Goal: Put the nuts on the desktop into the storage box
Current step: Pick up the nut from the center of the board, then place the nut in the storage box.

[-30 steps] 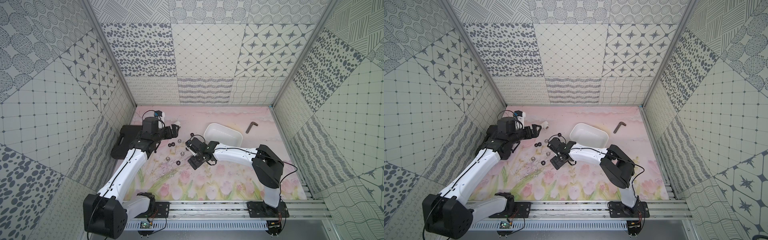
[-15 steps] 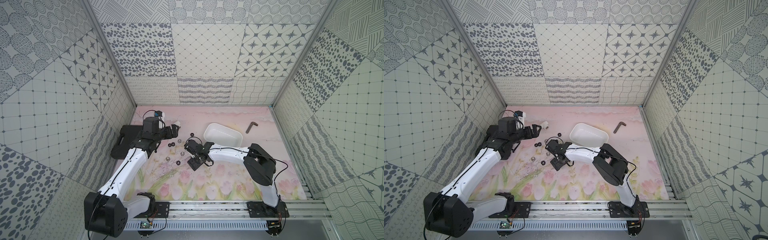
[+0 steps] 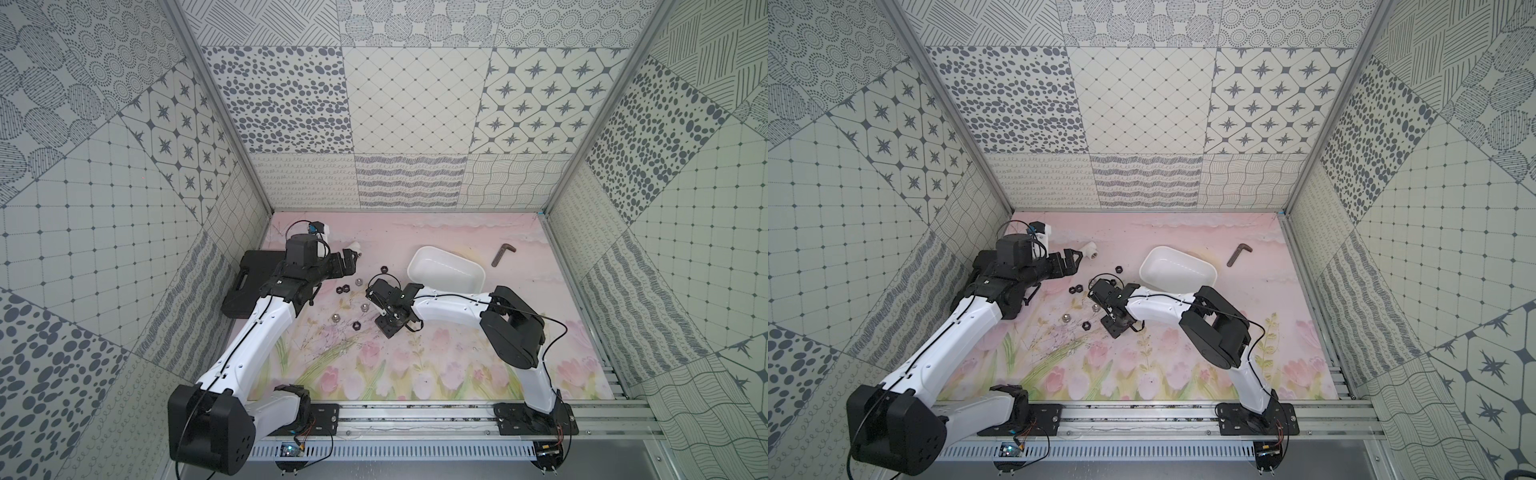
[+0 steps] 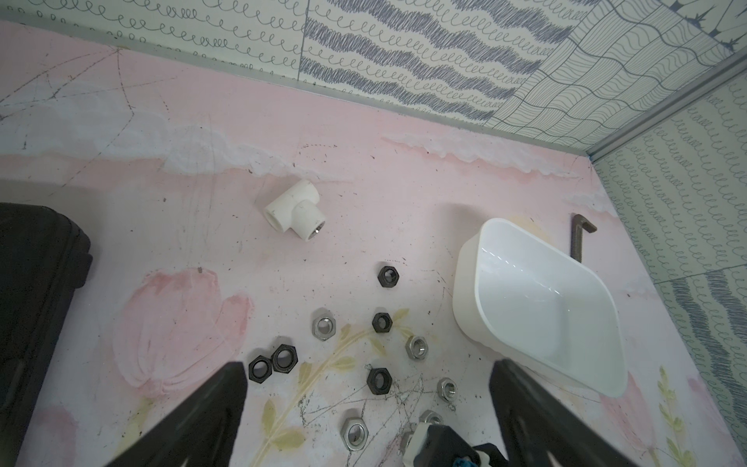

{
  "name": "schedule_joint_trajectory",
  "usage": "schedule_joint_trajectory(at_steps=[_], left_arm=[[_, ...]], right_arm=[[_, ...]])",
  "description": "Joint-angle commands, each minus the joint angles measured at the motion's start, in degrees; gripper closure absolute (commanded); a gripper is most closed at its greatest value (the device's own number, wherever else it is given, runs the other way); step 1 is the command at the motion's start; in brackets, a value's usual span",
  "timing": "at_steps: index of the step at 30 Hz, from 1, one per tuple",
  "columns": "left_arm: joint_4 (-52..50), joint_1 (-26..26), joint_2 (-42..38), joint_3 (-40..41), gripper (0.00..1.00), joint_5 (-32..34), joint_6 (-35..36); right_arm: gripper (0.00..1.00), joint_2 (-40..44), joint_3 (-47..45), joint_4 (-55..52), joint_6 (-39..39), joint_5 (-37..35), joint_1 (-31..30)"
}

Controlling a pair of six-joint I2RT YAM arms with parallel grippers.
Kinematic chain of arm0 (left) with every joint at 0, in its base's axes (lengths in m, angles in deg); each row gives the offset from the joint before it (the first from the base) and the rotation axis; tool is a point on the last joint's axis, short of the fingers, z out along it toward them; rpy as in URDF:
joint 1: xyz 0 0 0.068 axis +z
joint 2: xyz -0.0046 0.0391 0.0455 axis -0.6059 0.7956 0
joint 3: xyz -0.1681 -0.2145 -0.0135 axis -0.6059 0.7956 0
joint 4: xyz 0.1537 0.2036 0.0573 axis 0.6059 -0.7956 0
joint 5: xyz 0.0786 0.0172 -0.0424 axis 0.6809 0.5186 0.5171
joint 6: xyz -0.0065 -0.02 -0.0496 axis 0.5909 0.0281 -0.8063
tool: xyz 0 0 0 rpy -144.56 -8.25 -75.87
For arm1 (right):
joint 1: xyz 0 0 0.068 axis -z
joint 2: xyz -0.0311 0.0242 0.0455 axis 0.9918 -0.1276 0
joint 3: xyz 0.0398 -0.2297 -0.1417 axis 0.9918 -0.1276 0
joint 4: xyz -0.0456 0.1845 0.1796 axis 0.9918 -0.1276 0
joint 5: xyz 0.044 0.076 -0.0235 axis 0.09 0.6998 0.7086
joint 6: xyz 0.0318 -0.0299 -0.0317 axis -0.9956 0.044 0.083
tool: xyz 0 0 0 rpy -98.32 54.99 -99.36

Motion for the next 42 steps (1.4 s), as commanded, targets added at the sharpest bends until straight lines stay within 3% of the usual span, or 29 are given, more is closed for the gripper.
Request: schedule_joint_trajectory(at_steps=[1, 5, 9, 16, 22, 32, 42], left_arm=[[-0.59, -0.03, -0.40, -0.94, 0.01, 0.71, 0.01], [-0.53, -0.05, -0.41, -0.94, 0.01, 0.69, 0.01], [-0.72, -0.18, -0.47, -0.91, 0.01, 0.79, -0.08], [-0.88, -0.06, -0.86, -0.83, 0.01, 1.17, -0.08], [-0.85, -0.03, -0.81, -0.86, 0.01, 1.20, -0.25], [5.17, -0.12, -3.29, 2.53, 0.01, -1.36, 0.09], [14.17, -0.06, -7.80, 8.29, 0.01, -5.76, 1.54]], right_arm=[[0.48, -0.05, -0.39, -0.61, -0.54, -0.06, 0.05], [0.62, 0.41, -1.60, -0.64, -0.59, -0.02, 0.14], [0.92, 0.59, -1.24, -0.67, -0.13, 0.50, 0.40], [0.95, 2.88, -1.88, -0.58, 1.11, 0.01, 0.62], [0.98, 9.67, -3.77, -0.53, 1.89, -1.03, 2.98], [1.00, 20.84, -4.47, -0.84, 4.35, 0.63, 15.99], [1.00, 14.45, -1.12, -1.80, 6.34, 3.05, 26.60]])
